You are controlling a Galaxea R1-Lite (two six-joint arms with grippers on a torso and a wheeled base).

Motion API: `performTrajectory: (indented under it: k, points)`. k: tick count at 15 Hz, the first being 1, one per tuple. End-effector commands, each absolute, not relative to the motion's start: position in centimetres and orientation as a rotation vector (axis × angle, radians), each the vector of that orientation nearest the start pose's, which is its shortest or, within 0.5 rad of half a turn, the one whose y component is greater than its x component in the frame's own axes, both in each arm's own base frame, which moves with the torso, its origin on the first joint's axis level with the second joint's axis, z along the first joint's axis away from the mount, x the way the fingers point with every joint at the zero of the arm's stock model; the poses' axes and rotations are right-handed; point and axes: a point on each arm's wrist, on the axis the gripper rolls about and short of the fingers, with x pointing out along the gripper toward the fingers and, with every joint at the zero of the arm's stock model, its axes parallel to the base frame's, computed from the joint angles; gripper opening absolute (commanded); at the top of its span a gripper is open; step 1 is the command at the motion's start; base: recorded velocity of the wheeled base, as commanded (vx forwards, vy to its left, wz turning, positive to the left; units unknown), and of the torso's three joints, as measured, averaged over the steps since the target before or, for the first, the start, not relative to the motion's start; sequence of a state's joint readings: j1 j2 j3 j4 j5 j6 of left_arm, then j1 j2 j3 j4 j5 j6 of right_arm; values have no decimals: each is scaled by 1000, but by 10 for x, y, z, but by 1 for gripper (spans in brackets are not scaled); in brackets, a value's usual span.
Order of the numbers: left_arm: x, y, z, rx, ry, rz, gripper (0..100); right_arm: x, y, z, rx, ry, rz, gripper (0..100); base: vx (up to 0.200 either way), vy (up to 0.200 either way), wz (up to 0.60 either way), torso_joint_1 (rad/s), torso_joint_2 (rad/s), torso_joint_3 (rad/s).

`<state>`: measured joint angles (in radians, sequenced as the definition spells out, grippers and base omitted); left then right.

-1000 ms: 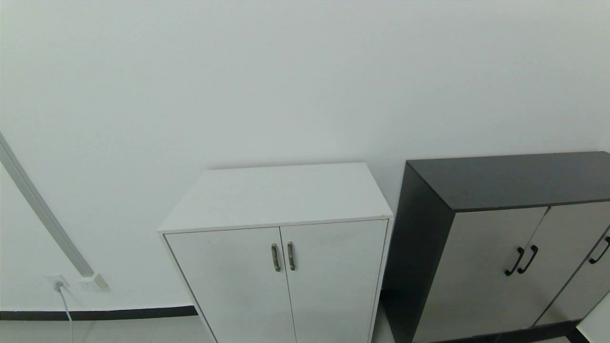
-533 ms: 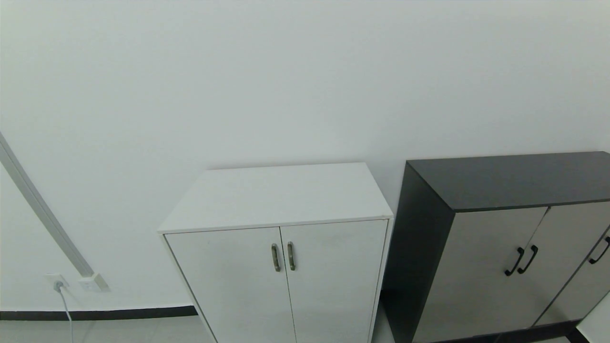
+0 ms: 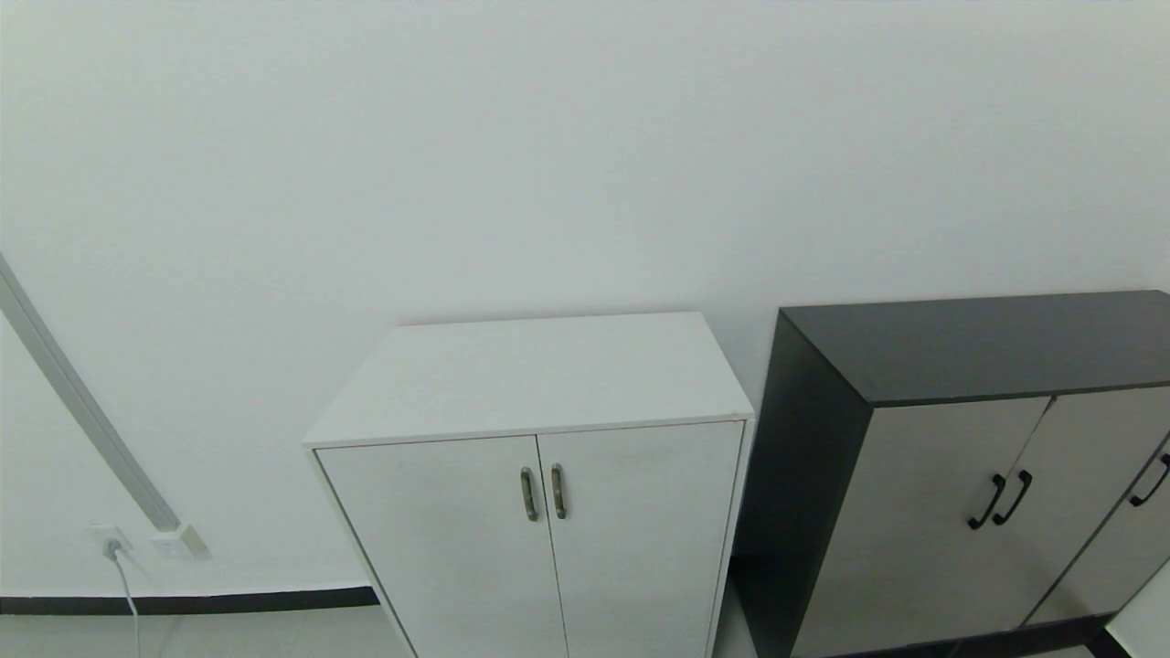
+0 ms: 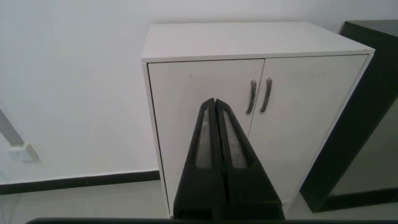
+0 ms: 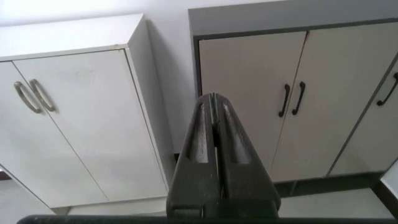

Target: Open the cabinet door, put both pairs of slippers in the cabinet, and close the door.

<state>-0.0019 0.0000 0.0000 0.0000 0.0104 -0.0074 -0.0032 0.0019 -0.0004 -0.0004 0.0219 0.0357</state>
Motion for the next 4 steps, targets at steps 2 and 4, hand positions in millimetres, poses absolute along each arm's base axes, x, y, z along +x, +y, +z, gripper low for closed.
performTrajectory:
  k: [2,4]
  points:
    - [-23,0,75,-8,0,9,0,-23,1,76,35,0,20,0,0,0,0,0,0,0]
    - [-23,0,75,-8,0,9,0,-23,1,76,35,0,17,0,0,0,0,0,0,0]
